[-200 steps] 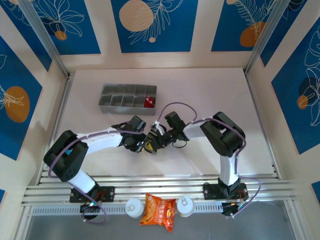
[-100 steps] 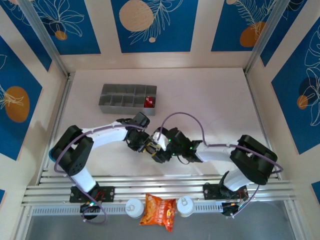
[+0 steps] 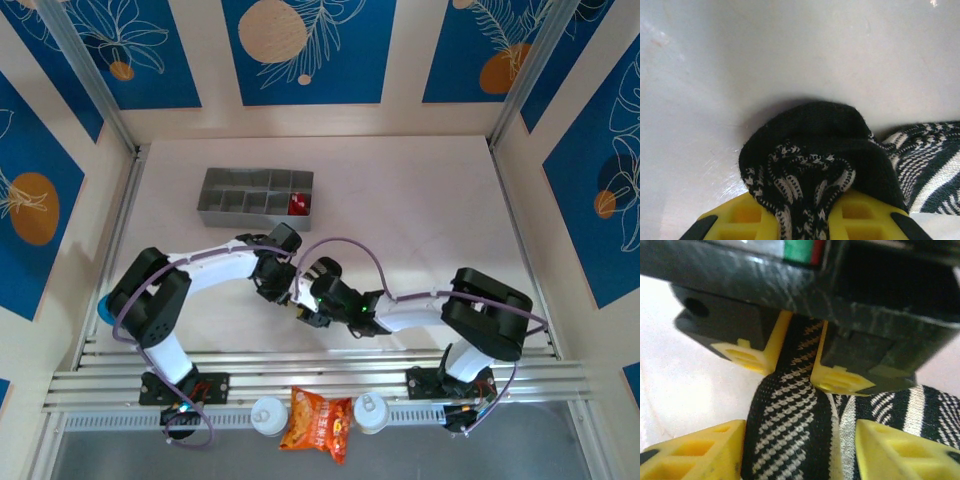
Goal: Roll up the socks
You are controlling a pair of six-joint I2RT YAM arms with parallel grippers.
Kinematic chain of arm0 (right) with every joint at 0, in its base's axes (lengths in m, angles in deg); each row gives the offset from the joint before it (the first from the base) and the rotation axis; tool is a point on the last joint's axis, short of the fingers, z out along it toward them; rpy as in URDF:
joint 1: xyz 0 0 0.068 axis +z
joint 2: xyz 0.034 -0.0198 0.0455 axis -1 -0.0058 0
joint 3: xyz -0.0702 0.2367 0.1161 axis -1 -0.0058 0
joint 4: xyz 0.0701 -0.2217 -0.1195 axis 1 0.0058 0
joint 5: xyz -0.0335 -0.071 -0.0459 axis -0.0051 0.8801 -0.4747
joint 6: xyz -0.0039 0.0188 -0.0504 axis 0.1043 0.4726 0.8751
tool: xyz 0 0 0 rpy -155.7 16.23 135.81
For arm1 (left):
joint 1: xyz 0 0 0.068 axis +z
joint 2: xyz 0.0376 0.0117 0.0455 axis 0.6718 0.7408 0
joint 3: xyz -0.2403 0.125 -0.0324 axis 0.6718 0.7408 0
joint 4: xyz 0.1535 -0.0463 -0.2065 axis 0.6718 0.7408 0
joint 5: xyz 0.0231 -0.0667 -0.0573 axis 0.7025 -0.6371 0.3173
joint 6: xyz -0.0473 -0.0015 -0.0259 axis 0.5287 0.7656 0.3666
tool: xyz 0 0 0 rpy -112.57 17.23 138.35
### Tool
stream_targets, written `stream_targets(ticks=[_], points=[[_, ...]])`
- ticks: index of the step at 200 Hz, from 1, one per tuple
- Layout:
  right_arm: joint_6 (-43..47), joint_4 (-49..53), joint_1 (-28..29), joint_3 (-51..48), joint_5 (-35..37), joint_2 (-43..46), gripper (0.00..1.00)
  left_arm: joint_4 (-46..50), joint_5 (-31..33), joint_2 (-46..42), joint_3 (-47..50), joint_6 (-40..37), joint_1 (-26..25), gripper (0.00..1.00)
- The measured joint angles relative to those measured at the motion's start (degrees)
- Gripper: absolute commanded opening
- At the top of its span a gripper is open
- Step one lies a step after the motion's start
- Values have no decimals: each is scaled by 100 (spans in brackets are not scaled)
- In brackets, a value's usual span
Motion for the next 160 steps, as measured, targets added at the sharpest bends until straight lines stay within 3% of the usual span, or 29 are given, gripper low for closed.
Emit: stream_targets(ticks=[53,82,107,121,160], points=[[-291,13,190,188,389,-315,25,-98,-87,-31,87,127,44,8],[-411,70,260,308,595,-433,26,-190,-90,-107,188,240,109,8],[-531,151,348,518,901,-643,36,-328,-109,-214,337,365,240,9],[-599,144,389,581,1049,-728,37,-367,-129,-240,378,420,299,9],[-634,190,433,658,1207,-789,22,-448,-170,-264,433,503,337,8]])
